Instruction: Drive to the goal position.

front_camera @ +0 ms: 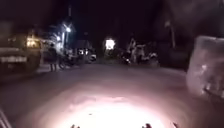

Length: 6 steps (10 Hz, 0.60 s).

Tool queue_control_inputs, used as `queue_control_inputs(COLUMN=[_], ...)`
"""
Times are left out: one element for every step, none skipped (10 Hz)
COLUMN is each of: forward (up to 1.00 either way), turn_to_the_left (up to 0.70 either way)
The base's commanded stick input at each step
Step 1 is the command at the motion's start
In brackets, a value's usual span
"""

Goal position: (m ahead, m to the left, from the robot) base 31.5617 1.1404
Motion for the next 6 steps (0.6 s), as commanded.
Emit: queue_control_inputs(forward=[0.85, 0.85, 0.85, 0.85, 0.85, 0.85], turn_to_the_left=[0.00, 0.00, -0.08, -0.23, -0.34, -0.16])
